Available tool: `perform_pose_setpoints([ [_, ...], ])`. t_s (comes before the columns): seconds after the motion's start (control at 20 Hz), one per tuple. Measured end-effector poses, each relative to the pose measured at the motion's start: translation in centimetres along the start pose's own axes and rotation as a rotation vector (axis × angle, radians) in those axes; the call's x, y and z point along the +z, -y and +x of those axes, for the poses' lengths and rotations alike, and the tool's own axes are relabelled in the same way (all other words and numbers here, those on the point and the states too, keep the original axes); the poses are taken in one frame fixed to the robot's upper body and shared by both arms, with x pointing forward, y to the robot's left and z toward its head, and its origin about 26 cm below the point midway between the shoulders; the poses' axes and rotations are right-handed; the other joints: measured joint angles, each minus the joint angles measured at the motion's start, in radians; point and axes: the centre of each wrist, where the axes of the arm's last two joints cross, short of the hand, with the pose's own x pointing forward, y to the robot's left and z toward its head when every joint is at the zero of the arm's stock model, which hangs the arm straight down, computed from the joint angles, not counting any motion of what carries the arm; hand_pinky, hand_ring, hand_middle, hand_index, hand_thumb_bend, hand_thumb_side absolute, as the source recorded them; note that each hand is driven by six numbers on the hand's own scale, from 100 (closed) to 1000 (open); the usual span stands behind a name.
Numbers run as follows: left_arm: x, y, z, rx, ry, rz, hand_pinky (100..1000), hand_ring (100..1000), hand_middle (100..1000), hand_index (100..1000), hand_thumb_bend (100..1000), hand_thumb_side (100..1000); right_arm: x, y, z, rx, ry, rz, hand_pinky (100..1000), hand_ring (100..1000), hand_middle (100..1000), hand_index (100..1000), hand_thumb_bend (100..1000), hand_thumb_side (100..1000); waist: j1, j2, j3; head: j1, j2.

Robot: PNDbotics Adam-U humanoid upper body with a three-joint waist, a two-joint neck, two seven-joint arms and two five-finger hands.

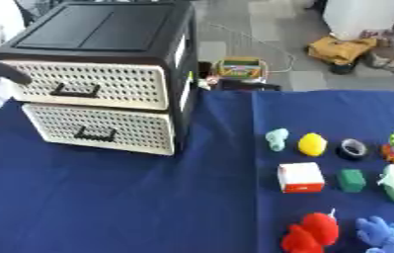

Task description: Pick up objects from table and place into drawer.

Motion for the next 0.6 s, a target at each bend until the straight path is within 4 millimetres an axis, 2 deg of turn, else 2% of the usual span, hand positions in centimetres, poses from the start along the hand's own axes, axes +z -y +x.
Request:
perform_pose_setpoints([
  [0.4, -3.2, -0.4, -1.0, -0.051, -0.009, -0.012, 100, 100, 100, 868, 1000, 1000, 0.2, -0.2, 0.0, -0.008, -0.011, 0.012, 743, 670, 568, 775, 100, 848, 0.001, -0.004, 0.005, 0.002, 0.001],
  [0.6, -4.2, 0.3, -2.3, -0.046, -0.048, -0.025, 100, 100, 100, 862, 1000, 1000, 0.3, -0.3, 0.0, -0.017, -0.016, 0.011, 742, 670, 568, 774, 100, 848, 0.001, -0.008, -0.001, 0.031, 0.001],
])
